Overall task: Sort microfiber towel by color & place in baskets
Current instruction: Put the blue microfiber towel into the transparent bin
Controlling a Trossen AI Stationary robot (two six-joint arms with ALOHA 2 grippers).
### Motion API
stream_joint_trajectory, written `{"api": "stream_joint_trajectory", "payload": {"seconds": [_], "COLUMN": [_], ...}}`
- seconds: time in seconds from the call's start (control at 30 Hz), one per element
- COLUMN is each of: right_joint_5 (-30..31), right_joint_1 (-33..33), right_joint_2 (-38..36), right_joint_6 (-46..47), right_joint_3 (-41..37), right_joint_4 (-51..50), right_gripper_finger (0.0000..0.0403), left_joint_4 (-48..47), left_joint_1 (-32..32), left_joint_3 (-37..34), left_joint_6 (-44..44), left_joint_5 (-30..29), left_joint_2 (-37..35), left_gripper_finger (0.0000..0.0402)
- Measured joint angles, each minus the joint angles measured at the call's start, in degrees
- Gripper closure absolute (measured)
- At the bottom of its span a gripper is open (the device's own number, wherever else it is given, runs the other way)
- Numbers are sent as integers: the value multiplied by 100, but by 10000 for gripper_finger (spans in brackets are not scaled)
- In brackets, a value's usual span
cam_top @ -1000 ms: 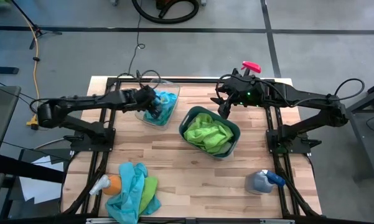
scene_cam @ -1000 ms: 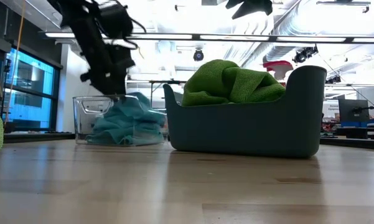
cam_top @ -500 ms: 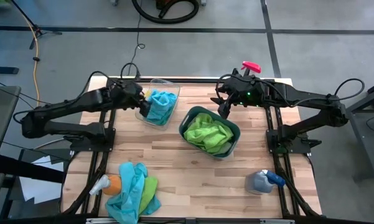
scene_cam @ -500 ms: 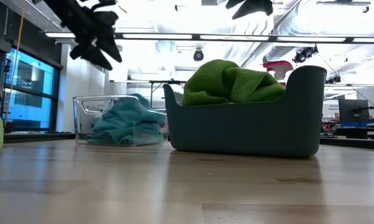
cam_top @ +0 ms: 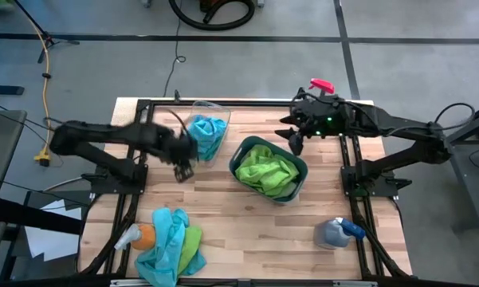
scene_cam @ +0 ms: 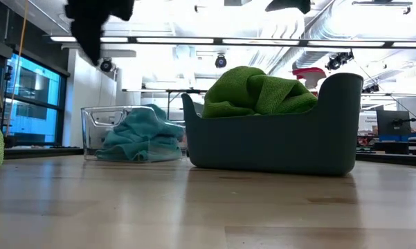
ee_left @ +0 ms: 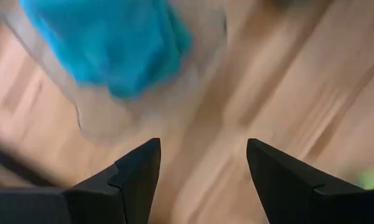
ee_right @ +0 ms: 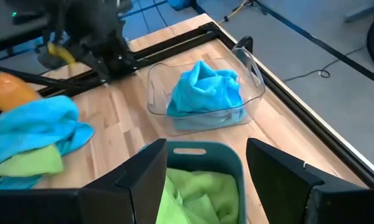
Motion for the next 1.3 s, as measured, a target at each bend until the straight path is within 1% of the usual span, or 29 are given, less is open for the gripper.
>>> {"api": "stream_joint_trajectory", "payload": {"seconds": [0.1,0.27,0.43,0.5,0.6,0.77,0.9,0.97,1.0,1.1,1.17,1.23,1.3], "right_joint_5": [-93,-98,-117,-213,-348,-361,-364,-372,-381,-382,-380,-334,-310], "right_joint_1": [0,-2,-2,-2,-2,-2,-2,-2,-2,-2,-2,-2,-2], "right_joint_2": [-256,-683,-1031,-1138,-1266,-1403,-1464,-1471,-1474,-1476,-1476,-1476,-1476], "right_joint_6": [-47,-246,-479,-608,-799,-850,-664,-594,-554,-511,-511,-507,-478], "right_joint_3": [0,0,0,0,0,0,0,0,0,0,0,0,0], "right_joint_4": [-256,-1153,-1889,-1980,-1981,-1979,-1987,-1987,-1987,-1987,-1987,-1986,-1985], "right_gripper_finger": [185,185,185,185,185,185,185,185,185,185,185,185,185], "left_joint_4": [-572,-681,-738,-814,-812,-586,-515,-315,-200,68,68,56,57], "left_joint_1": [-692,-1665,-2388,-2631,-2908,-3085,-3085,-3062,-3042,-2965,-2906,-2845,-2782], "left_joint_3": [91,97,97,97,97,97,57,-37,-74,-105,-45,42,116], "left_joint_6": [-618,-1592,-2480,-2816,-3258,-3332,-3405,-3436,-3456,-3402,-3296,-3203,-3162], "left_joint_5": [100,1201,2474,2770,3003,3050,2840,2776,2816,3176,3265,3215,3004], "left_joint_2": [535,1336,1995,2162,2328,2403,2399,2401,2406,2405,2405,2369,2333], "left_gripper_finger": [174,174,174,174,174,174,174,174,174,174,174,174,174]}}
